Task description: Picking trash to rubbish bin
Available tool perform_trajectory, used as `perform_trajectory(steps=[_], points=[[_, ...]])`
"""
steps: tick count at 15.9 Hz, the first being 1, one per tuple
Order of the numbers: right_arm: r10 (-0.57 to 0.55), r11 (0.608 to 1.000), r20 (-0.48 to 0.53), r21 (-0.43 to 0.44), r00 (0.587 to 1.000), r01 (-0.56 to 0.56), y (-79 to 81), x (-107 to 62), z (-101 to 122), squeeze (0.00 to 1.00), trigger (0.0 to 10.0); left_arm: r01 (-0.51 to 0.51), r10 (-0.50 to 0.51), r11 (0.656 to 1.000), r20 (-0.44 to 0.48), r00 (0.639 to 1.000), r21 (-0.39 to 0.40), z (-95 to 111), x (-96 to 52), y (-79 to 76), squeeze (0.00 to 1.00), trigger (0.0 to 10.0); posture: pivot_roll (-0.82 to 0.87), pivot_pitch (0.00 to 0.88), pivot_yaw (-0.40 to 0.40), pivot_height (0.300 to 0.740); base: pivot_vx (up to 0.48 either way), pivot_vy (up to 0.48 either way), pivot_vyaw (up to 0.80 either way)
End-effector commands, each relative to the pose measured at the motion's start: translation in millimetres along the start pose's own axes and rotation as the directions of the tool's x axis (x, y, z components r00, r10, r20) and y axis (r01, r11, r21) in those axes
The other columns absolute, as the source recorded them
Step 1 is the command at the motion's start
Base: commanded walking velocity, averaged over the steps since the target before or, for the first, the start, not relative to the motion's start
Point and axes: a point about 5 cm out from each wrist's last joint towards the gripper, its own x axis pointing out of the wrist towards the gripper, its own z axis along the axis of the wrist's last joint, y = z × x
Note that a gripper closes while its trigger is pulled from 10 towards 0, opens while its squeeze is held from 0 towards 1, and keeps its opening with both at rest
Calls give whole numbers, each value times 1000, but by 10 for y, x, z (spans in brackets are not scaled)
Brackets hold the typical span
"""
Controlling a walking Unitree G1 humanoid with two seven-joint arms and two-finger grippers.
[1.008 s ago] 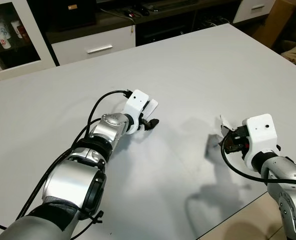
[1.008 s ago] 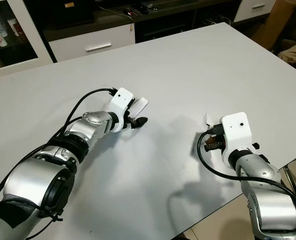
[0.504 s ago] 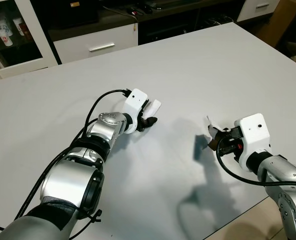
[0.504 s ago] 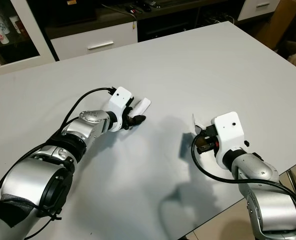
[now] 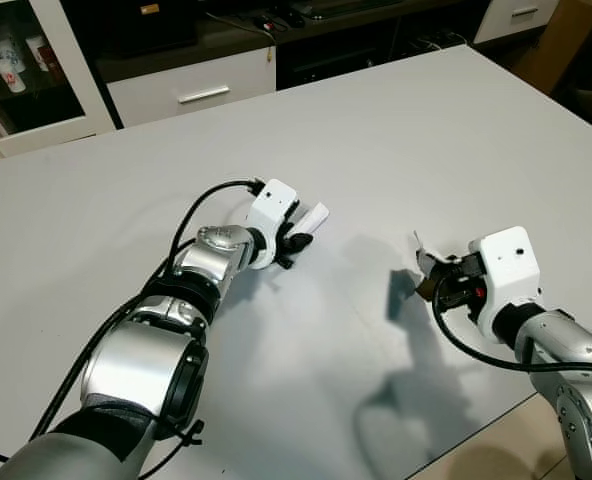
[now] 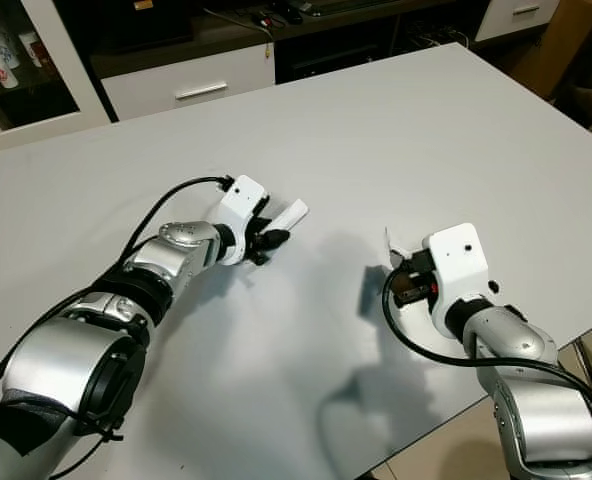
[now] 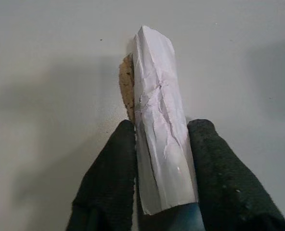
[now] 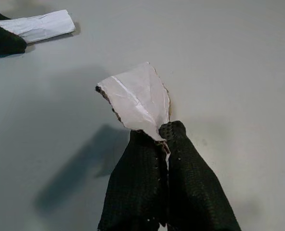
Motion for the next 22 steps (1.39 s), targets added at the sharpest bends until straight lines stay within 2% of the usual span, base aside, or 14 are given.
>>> perform_trajectory(steps=[1, 7, 11, 13, 14, 15, 16, 17, 18, 20, 22], points=[[-3, 1000, 13, -12, 1000, 3, -16, 4, 34, 0, 10000, 41, -45, 998, -97, 994, -46, -263, 20, -81, 0, 0, -137, 146, -3, 740, 0, 0, 0], [-8, 1000, 18, -14, 1000, 9, -18, 33, 50, 0, 10000, 53, -59, 995, -77, 995, -79, -246, 20, -86, 0, 0, -132, 138, -4, 740, 0, 0, 0], [-20, 1000, 40, -3, 999, 20, 2, 71, 74, 0, 10000, 10, -10, 991, -4, 1000, -137, -162, -3, -16, 0, 0, -122, 126, 13, 740, 0, 0, 0], [-50, 999, 54, 6, 997, 50, 32, 74, 59, 0, 10000, -33, 65, 976, 145, 987, -214, -14, -69, 101, 0, 0, -118, 113, 32, 740, 0, 0, 0], [-61, 998, 59, 15, 996, 60, 33, 72, 55, 0, 10000, -25, 67, 974, 185, 980, -223, 18, -86, 112, 0, 0, -116, 111, 33, 740, 0, 0, 0], [-81, 996, 69, 33, 994, 79, 38, 68, 44, 0, 10000, -21, 87, 970, 265, 960, -242, 70, -127, 132, 0, 0, -111, 99, 38, 740, 0, 0, 0], [-95, 995, 82, 51, 992, 91, 58, 65, 34, 0, 10000, -33, 119, 965, 321, 940, -259, 84, -182, 150, 0, 4549, -106, 87, 45, 740, 0, 0, 0], [-98, 993, 117, 83, 988, 89, 142, 47, 14, 0, 10000, -89, 224, 925, 343, 912, -369, -4, -302, 174, 0, 10000, -97, 57, 53, 740, 0, 0, 0], [-100, 992, 130, 90, 986, 89, 191, 34, -2, 0, 10000, -142, 281, 913, 339, 898, -382, -82, -385, 174, 0, 10000, -97, 38, 58, 740, 0, 0, 0], [-111, 990, 157, 109, 981, 95, 298, 25, -35, 0, 10000, -247, 387, 894, 364, 847, -374, -273, -670, 61, 0, 10000, -90, 17, 50, 740, 0, 0, 0], [-112, 989, 177, 118, 978, 92, 361, 64, -29, 0, 10000, -313, 415, 898, 358, 837, -309, -432, -858, -81, 0, 10000, -76, 0, 32, 740, 0, 0, 0]])
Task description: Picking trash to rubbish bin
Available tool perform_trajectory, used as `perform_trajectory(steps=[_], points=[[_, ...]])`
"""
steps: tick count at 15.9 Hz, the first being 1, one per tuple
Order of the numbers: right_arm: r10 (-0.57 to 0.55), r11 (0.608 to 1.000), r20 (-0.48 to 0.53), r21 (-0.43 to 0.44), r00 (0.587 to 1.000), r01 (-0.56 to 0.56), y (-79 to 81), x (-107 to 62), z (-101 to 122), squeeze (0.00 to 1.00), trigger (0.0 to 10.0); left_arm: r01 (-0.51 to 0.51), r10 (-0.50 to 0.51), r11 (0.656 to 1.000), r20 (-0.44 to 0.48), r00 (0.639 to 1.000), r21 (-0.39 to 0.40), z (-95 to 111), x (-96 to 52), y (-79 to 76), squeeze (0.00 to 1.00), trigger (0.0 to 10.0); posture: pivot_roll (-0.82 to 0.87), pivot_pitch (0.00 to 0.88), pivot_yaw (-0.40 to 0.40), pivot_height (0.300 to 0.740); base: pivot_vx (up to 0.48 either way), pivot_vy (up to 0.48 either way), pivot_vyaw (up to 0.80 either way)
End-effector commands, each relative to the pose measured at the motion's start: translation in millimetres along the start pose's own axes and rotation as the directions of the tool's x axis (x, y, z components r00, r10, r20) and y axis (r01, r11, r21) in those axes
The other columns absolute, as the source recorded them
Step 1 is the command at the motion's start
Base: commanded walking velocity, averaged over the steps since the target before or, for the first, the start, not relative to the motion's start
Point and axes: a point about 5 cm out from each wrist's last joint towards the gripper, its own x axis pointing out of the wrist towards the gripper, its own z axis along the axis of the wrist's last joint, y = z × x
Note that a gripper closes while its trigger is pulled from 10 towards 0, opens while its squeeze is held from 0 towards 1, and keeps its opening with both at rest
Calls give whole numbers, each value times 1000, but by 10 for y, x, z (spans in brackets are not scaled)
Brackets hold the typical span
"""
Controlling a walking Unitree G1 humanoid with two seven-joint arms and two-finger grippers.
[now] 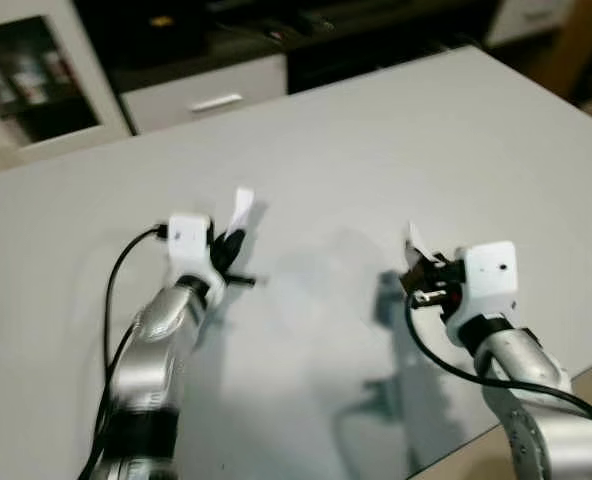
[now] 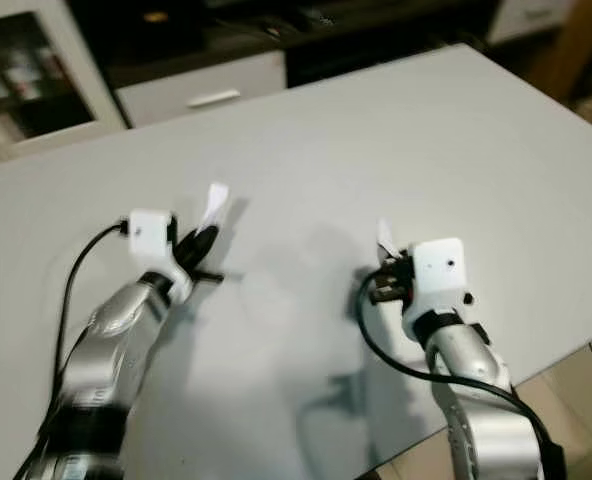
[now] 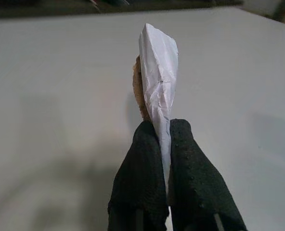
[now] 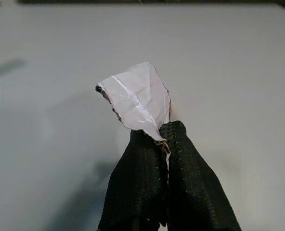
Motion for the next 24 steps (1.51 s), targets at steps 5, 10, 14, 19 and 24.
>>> perform_trajectory(steps=[5, 10, 14, 19, 24], points=[[0, 1000, 13, -12, 1000, 0, 52, 80, -52, 0, 10000, -44, 49, 989, -34, 998, 142, 29, -285, -98, 0, 10000, -46, 0, -10, 740, 0, 0, 0], [11, 1000, 1, -1, 1000, -11, 66, 87, -100, 0, 10000, -51, 61, 984, -55, 997, 171, 33, -416, -163, 0, 10000, -36, 1, -38, 740, 0, 0, 0], [11, 1000, -9, 1, 1000, -11, 75, 76, -124, 0, 10000, -44, 58, 984, -79, 995, 174, 19, -450, -188, 0, 10000, -42, 5, -33, 740, -140, 0, 0], [-9, 1000, -15, 7, 1000, 9, 46, 56, -147, 0, 10000, -27, 44, 983, -91, 995, 180, 24, -434, -216, 0, 10000, -47, 0, -24, 740, -327, 0, 0], [-30, 999, -21, 14, 999, 30, 33, 31, -169, 0, 10000, -8, 27, 982, -96, 995, 189, 31, -411, -233, 0, 10000, -54, 0, -13, 740, -335, 0, 0]])
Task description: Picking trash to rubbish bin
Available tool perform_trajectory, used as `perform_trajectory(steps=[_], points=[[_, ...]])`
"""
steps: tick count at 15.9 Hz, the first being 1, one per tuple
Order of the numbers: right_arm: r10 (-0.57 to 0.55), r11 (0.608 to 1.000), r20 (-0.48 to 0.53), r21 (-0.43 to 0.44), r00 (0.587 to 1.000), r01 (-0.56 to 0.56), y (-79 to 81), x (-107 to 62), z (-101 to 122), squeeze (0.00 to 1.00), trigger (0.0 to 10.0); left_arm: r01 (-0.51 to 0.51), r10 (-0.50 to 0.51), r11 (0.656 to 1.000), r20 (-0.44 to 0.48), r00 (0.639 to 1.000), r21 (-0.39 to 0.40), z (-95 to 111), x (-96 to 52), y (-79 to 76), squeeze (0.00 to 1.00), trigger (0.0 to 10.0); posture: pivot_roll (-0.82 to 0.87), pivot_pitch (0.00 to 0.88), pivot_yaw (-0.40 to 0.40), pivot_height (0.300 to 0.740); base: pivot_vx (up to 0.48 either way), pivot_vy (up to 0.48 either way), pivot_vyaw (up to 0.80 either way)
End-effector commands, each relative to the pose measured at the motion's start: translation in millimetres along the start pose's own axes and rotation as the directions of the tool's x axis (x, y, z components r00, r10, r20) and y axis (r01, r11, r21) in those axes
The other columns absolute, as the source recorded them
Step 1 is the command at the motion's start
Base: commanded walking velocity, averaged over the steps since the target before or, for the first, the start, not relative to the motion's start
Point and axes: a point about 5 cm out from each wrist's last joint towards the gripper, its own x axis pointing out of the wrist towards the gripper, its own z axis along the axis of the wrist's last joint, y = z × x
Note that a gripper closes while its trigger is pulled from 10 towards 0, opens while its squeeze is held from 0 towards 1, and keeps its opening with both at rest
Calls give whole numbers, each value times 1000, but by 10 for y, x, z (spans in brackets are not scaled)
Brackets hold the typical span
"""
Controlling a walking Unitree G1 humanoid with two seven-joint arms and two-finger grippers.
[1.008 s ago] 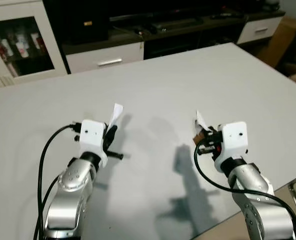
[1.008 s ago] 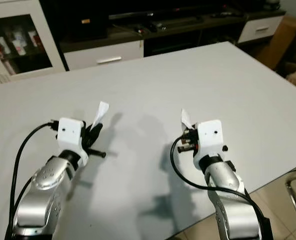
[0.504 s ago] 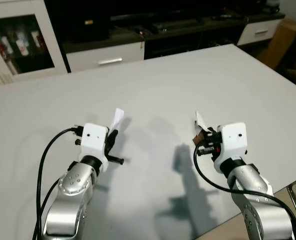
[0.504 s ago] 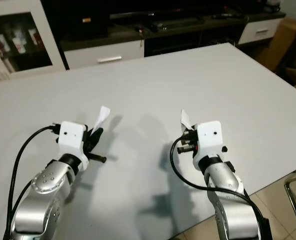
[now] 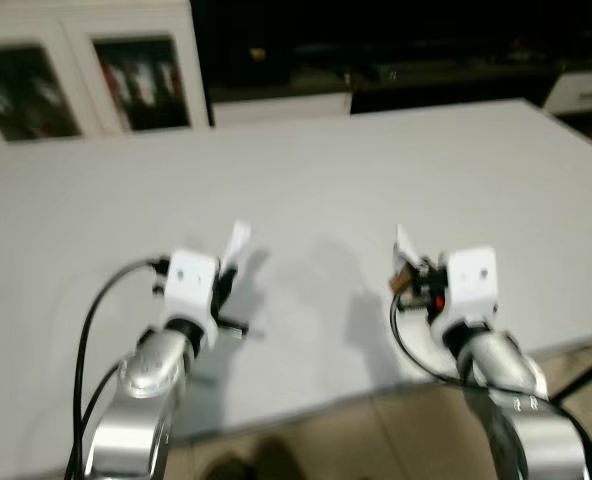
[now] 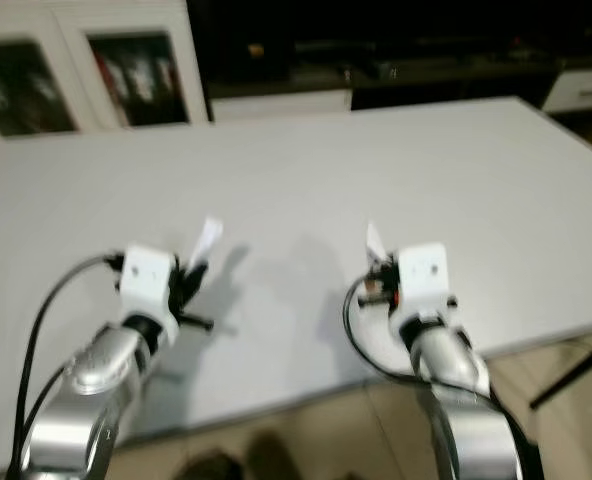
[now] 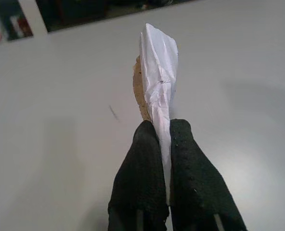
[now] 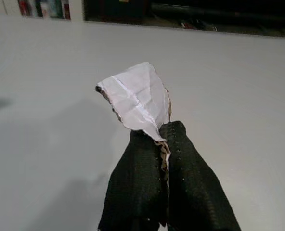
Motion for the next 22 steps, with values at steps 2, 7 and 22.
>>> perform_trajectory(steps=[2, 7, 22], points=[[-23, 1000, 2, -3, 1000, 24, -29, -20, 8, 0, 10000, 19, -20, 1000, 21, 1000, 17, 68, 24, -19, 0, 10000, -57, 0, -9, 740, -334, 0, 0], [-46, 999, -19, -3, 999, 46, -55, -48, -39, 0, 10000, 46, -47, 999, 17, 999, 29, 59, 41, -70, 0, 10000, -65, 0, -6, 740, -336, 0, 0], [-130, 991, -160, -32, 978, 127, -159, -257, -377, 0, 10000, 96, -96, 995, 13, 995, -33, -92, 10, -201, 0, 10000, -87, 21, -27, 740, -22, 0, -747]])
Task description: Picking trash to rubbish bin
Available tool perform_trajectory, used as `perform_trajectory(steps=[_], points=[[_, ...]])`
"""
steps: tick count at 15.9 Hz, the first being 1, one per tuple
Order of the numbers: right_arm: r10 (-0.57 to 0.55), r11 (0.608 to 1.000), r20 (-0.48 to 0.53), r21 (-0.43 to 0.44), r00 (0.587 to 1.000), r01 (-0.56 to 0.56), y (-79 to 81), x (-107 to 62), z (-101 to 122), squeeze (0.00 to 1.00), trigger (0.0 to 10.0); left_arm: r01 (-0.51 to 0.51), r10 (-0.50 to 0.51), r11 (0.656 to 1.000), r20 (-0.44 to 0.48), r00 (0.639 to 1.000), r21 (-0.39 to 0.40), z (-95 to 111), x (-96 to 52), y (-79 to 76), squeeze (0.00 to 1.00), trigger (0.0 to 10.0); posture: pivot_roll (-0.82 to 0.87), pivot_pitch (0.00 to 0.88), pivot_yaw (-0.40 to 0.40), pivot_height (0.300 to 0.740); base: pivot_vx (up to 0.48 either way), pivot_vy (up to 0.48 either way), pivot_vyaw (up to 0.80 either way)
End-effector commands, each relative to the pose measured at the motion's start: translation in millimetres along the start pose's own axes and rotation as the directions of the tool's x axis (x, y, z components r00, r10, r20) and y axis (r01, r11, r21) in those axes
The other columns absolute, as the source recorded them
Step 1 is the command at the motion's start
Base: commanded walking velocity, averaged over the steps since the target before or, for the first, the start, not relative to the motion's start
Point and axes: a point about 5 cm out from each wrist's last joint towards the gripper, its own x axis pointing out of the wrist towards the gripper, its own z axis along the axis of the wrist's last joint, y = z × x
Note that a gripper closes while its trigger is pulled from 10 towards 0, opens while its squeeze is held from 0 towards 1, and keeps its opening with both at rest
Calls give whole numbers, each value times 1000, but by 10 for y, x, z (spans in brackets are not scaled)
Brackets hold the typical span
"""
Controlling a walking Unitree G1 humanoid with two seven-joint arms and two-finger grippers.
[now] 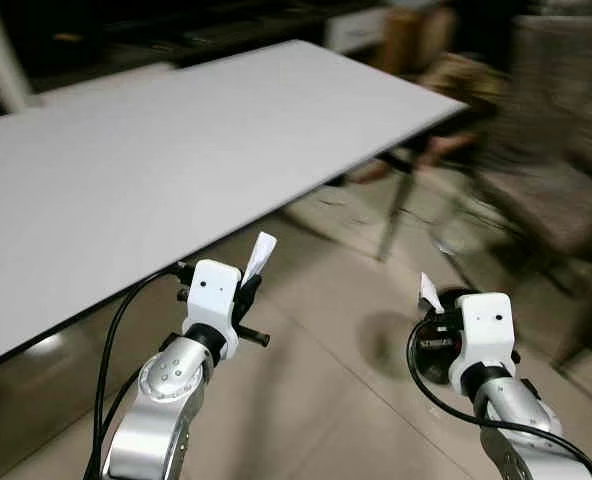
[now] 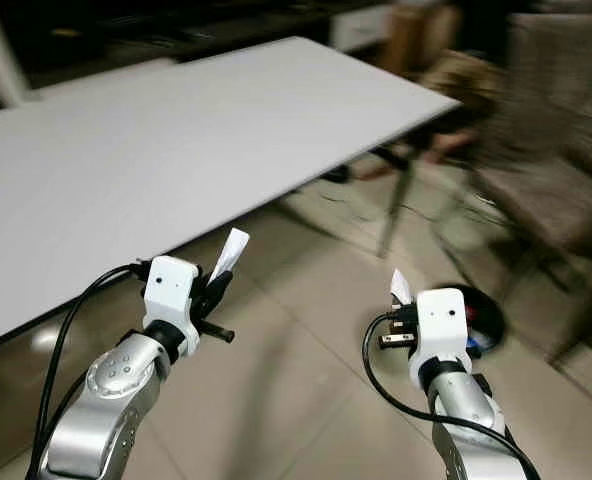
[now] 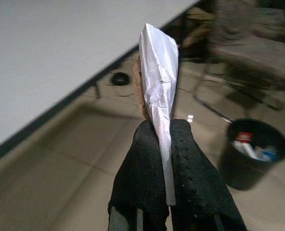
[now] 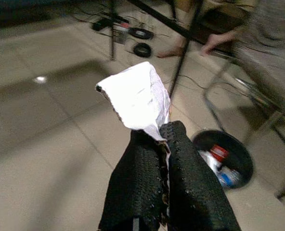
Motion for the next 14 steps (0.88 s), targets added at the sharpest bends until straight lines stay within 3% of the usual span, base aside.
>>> perform_trajectory(steps=[1, 7, 14], points=[[-31, 999, -10, -15, 999, 31, -35, -23, -23, 0, 10000, 14, -14, 1000, 7, 1000, -1, -3, -7, -1, 0, 10000, -87, 21, -27, 740, 0, 0, -800], [-108, 994, -41, -22, 993, 107, -129, -66, -165, 0, 10000, 87, -86, 994, -10, 996, 72, -48, 24, -53, 0, 10000, -92, 28, -21, 740, 262, 0, -800], [-88, 996, -13, -18, 996, 88, -125, -9, -116, 0, 10000, 84, -84, 995, -2, 996, 59, -42, 75, -48, 0, 10000, -95, 33, -22, 740, 350, 0, -800]])
